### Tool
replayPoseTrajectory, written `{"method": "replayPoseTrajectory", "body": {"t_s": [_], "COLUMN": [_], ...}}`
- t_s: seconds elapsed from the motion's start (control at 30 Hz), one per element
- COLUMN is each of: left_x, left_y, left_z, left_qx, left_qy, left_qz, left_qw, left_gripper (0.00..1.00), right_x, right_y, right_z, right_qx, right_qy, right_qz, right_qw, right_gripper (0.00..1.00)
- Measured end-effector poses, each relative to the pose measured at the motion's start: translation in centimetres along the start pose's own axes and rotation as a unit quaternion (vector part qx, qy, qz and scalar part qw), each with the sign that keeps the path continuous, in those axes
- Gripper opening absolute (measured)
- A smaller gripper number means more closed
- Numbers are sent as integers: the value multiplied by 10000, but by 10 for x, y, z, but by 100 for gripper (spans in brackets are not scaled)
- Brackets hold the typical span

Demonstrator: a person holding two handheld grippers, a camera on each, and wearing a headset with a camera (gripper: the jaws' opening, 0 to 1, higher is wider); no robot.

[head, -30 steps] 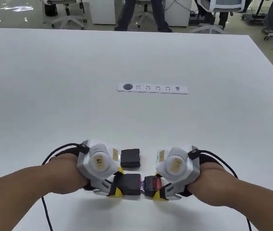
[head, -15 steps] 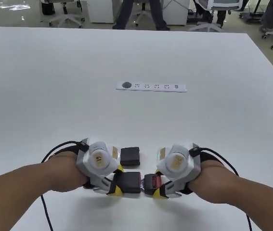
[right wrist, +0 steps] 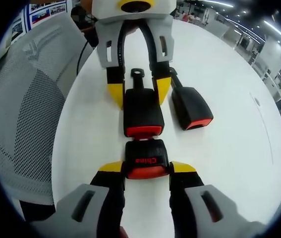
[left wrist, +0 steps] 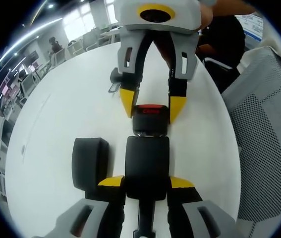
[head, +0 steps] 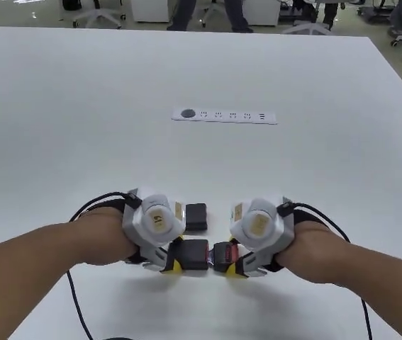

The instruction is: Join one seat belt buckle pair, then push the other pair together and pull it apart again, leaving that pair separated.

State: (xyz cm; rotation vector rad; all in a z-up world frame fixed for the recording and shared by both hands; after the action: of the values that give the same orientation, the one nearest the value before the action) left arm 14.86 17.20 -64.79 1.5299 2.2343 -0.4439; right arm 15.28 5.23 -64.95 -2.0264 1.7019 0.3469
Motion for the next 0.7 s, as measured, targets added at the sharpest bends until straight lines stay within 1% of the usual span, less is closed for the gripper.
{"method": "replayPoseTrajectory", "body": {"t_s": [0.03,0.1,0.17,0.2,0.23,0.27,0.3,0.4,0.5,0.53,0.57,0.63,0.67,0.7], "left_x": [0,0,-1,-2,-4,-7,-13,-21,-29,-34,-37,-40,-44,-47], "left_y": [0,-1,-2,-5,-6,-5,-2,-3,-6,-6,-5,0,0,3], "left_z": [0,-1,-1,-2,-5,-6,-9,-19,-27,-32,-35,-39,-42,-44], "left_qx": [0,-21,-36,24,30,-2,-87,-144,-133,-109,-112,-105,-102,-111], "left_qy": [-17,-51,-93,-179,-240,-340,-520,-528,-523,-614,-649,-685,-702,-734], "left_qz": [-23,-64,-152,-351,-389,-423,-535,-474,-330,-189,-99,-101,-110,-76], "left_qw": [10000,10000,9998,9992,9990,9985,9972,9974,9980,9979,9978,9975,9974,9972], "left_gripper": [33,34,34,36,37,38,38,39,41,41,42,43,44,44], "right_x": [0,0,2,2,1,-1,-1,-1,-2,-1,-1,-1,0,0], "right_y": [1,1,1,0,0,1,1,2,2,2,2,-1,-2,-3], "right_z": [-1,-2,-2,-3,-6,-8,-10,-16,-27,-29,-33,-41,-44,-51], "right_qx": [3,11,50,87,135,136,125,134,126,139,144,222,246,301], "right_qy": [-9,-38,-34,-43,-69,-109,-153,-221,-279,-233,-233,-305,-338,-350], "right_qz": [-18,62,84,81,112,119,101,79,69,3,-24,23,34,27], "right_qw": [10000,10000,9999,9999,9998,9998,9998,9996,9995,9996,9996,9993,9991,9989], "right_gripper": [34,34,36,38,39,39,39,39,38,37,37,37,37,37]}}
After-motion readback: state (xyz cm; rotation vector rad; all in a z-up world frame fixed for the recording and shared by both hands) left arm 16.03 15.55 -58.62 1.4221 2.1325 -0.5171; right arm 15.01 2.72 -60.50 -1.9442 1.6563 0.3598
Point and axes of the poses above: the centre of the closed fingertips' face, and the gripper's own axes: z roughly forward along the fingers, y roughly to its left, x roughly out of its underside, the point moved 5 cm from there along -z, roughly backward along the fingers, and after that the axes turned 12 degrees about -z, right-handed, at the moved point
